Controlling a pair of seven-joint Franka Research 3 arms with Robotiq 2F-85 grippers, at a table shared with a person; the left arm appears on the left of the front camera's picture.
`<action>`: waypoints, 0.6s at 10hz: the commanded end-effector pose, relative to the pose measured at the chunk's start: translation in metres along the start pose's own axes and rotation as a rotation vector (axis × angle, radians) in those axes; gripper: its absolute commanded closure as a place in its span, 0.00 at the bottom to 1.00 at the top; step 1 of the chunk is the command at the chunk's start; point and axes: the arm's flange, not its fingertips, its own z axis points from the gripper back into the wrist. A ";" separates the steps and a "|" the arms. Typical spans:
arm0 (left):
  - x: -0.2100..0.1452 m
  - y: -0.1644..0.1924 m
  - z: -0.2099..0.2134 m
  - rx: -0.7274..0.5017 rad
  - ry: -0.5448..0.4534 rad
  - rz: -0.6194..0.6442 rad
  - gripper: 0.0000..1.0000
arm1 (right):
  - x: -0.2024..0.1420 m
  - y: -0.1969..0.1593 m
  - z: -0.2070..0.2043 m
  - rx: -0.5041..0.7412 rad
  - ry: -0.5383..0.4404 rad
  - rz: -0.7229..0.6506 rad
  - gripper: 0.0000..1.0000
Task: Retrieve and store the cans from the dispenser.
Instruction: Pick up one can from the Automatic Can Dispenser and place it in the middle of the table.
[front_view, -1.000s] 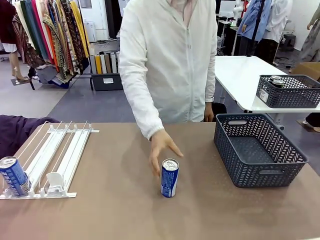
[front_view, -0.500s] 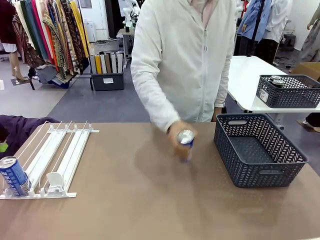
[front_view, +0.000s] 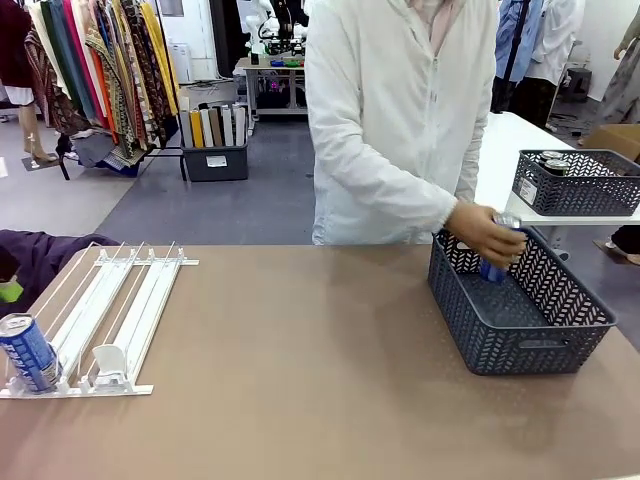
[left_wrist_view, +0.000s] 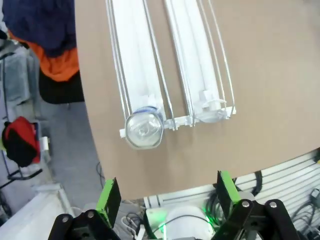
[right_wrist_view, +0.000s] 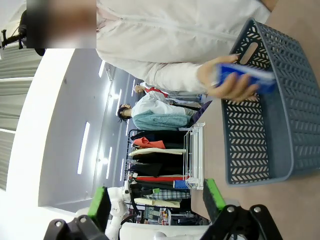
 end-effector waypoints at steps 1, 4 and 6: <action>0.014 0.001 -0.039 0.008 -0.008 -0.057 0.00 | -0.001 0.004 0.001 -0.002 0.013 -0.005 0.00; 0.025 0.015 -0.080 0.043 0.071 0.020 0.00 | -0.001 0.004 0.001 -0.002 0.013 -0.005 0.00; 0.030 0.027 -0.094 0.087 0.095 0.076 0.00 | -0.001 0.004 0.001 -0.002 0.013 -0.005 0.00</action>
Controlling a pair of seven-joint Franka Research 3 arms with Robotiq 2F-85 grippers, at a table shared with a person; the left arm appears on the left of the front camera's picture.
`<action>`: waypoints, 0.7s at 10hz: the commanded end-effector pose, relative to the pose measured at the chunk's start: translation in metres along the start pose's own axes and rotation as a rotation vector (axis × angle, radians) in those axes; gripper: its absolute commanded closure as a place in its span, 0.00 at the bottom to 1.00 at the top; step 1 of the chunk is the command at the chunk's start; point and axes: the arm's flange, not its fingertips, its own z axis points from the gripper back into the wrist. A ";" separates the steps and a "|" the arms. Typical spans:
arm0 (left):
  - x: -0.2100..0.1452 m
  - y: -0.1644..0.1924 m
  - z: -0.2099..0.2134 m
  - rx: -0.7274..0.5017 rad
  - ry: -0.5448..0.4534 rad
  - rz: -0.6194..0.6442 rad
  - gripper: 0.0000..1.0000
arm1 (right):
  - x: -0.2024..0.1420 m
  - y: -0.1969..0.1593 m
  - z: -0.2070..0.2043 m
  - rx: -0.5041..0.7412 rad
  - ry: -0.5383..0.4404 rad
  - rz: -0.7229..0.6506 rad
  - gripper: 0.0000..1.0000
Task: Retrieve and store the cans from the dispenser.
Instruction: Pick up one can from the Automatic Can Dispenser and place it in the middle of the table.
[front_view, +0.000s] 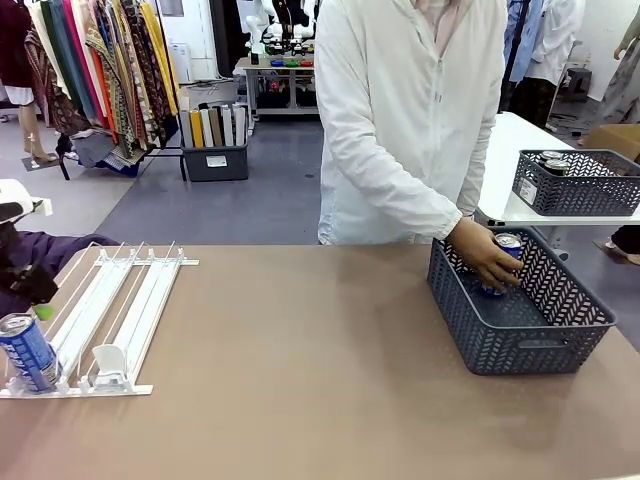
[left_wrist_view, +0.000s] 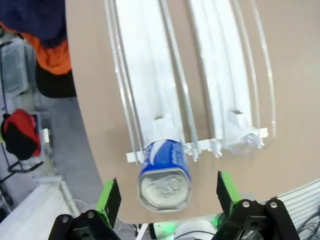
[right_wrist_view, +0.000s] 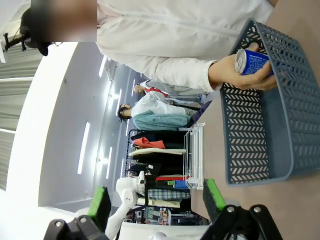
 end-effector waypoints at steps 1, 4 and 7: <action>-0.005 0.006 -0.014 0.027 0.035 0.029 0.00 | -0.001 0.004 0.001 -0.002 0.013 -0.005 0.00; -0.006 0.009 -0.041 -0.020 0.112 0.021 0.00 | -0.001 0.004 0.001 -0.002 0.013 -0.005 0.00; -0.006 0.016 -0.052 -0.047 0.145 0.031 0.00 | -0.001 0.004 0.001 -0.002 0.013 -0.005 0.00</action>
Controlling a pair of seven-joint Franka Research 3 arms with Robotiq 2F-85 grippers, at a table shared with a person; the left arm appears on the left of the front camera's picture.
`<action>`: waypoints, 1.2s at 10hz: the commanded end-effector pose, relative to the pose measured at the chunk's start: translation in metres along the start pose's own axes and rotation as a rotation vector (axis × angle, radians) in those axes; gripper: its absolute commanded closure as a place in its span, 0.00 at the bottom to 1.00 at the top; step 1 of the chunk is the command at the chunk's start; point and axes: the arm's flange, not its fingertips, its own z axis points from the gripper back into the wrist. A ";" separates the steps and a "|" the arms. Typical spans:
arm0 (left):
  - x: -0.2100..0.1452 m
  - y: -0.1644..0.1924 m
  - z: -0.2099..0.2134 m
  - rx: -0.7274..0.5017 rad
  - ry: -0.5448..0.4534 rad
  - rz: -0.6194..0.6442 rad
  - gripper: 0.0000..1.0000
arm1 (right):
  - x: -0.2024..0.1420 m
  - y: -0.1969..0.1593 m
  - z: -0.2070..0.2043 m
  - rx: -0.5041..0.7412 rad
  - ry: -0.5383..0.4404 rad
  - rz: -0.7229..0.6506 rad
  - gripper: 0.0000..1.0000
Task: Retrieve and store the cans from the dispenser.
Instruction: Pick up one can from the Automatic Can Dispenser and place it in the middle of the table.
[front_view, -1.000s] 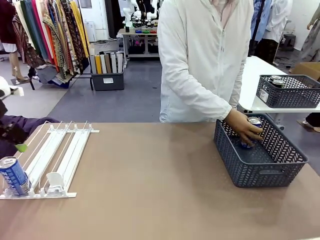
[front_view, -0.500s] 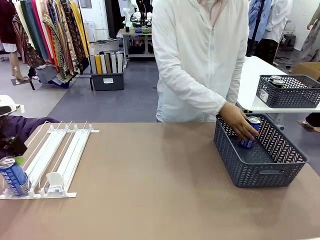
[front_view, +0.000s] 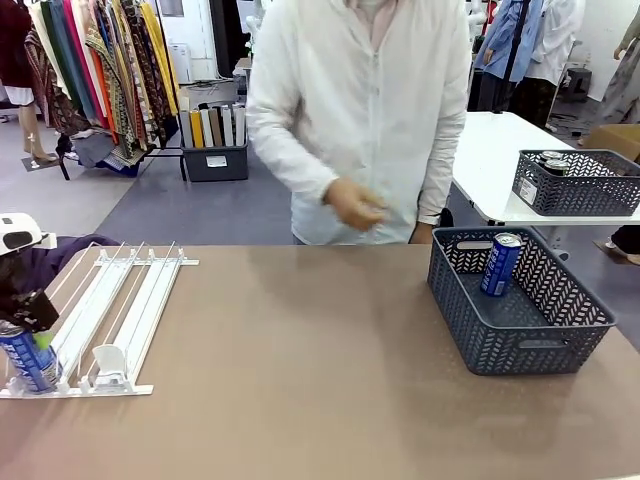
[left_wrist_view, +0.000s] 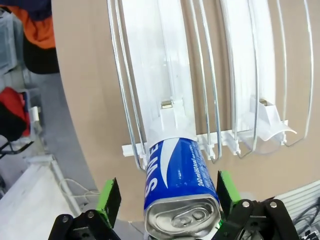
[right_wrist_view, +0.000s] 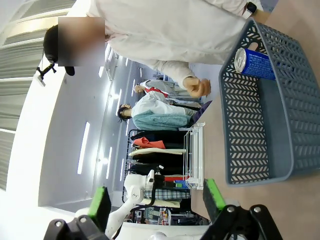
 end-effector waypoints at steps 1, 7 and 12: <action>-0.003 0.002 -0.005 -0.019 0.017 -0.003 0.00 | -0.001 0.004 0.001 -0.002 0.013 -0.005 0.00; 0.001 -0.003 -0.007 -0.022 0.008 -0.022 1.00 | -0.001 0.004 0.001 -0.002 0.013 -0.005 0.00; -0.002 -0.008 -0.007 -0.040 -0.002 -0.030 1.00 | -0.001 0.004 0.001 -0.002 0.013 -0.005 0.00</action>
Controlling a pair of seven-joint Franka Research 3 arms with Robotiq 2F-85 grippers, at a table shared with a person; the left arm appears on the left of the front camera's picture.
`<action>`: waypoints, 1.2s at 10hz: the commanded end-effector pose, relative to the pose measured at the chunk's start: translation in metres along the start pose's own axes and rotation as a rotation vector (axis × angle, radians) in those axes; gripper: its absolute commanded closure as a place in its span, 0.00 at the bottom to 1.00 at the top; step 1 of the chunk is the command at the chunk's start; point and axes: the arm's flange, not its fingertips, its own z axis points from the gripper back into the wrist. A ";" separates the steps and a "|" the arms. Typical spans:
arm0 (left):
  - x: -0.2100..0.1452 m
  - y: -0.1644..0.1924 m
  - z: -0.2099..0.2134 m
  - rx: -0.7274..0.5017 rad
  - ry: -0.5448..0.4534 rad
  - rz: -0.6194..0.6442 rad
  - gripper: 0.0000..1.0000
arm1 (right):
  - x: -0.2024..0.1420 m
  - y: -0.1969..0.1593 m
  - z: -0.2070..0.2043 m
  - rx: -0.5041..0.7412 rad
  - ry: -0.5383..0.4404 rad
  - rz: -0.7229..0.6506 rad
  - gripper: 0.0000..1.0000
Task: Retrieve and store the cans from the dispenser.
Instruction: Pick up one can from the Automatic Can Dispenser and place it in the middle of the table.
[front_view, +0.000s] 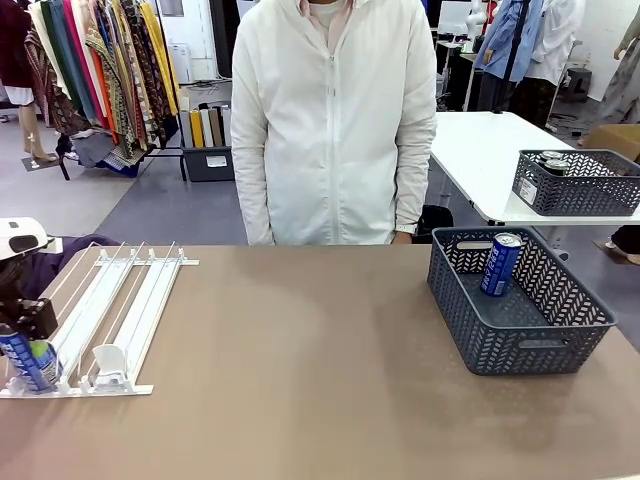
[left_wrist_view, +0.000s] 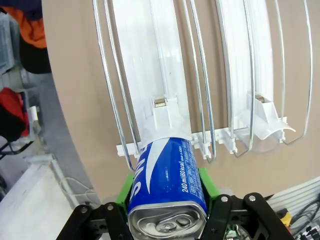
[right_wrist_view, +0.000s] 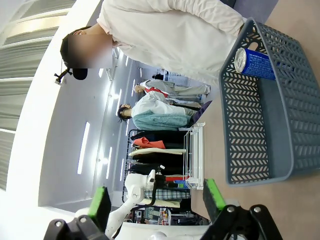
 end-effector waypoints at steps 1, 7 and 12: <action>-0.006 -0.006 -0.002 -0.031 -0.027 -0.017 1.00 | -0.001 0.004 0.001 -0.002 0.013 -0.005 0.00; -0.069 -0.028 0.132 0.065 -0.256 0.061 1.00 | -0.001 0.004 0.001 -0.002 0.013 -0.005 0.00; -0.092 -0.031 0.162 0.053 -0.317 0.031 1.00 | -0.001 0.004 0.001 -0.002 0.013 -0.005 0.00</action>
